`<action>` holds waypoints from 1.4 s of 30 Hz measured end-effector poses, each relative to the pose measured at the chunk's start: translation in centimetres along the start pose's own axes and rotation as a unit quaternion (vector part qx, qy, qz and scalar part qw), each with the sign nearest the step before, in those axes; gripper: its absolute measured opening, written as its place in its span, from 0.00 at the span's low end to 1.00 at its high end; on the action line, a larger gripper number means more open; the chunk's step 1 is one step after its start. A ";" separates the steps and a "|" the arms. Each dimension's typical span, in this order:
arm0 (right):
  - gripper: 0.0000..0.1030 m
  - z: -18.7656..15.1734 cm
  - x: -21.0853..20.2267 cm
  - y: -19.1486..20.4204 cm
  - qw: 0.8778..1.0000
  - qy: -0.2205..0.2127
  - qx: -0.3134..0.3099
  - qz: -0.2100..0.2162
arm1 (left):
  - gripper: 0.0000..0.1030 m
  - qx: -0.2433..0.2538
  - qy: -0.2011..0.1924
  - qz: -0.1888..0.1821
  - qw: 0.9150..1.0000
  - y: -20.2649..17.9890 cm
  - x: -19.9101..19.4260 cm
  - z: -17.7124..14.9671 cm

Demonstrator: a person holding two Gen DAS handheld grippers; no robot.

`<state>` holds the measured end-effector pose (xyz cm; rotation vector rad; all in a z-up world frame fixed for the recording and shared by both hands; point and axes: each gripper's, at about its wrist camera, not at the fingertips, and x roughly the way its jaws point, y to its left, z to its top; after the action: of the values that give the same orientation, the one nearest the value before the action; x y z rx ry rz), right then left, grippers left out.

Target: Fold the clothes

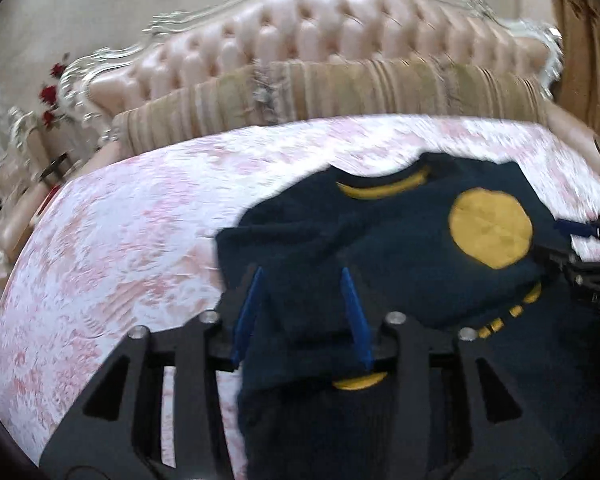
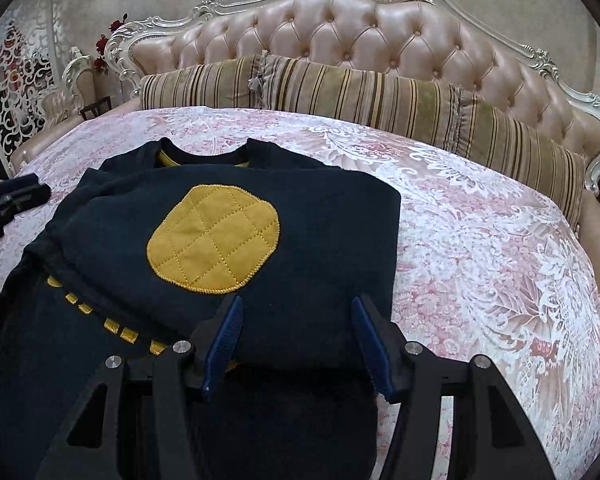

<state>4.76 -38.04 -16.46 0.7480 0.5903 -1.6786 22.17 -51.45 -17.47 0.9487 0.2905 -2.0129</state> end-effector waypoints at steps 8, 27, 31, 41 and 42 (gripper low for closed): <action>0.56 0.7 -1.8 0.3 1.000 -0.005 -0.009 -0.010 | 0.30 0.024 0.031 0.019 0.999 -0.8 2.5 -0.7; 0.56 1.8 1.7 3.1 0.997 0.027 -0.070 0.026 | 0.30 0.024 0.020 0.025 0.999 -1.2 2.0 -1.2; 0.56 1.8 1.6 3.0 0.997 0.029 -0.067 0.027 | 0.32 0.021 0.020 0.022 0.999 -1.1 2.1 -1.3; 0.56 1.6 1.7 2.8 0.997 0.026 -0.064 0.031 | 0.43 -0.102 0.050 -0.076 0.991 4.6 1.9 -1.7; 0.56 1.7 1.6 2.8 0.997 0.026 -0.062 0.033 | 0.43 -0.116 0.049 -0.081 0.989 5.3 1.6 -2.0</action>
<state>6.95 -40.94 -16.56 0.7147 0.6934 -1.5512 26.82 -54.56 -19.28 0.9018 0.6598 -2.0275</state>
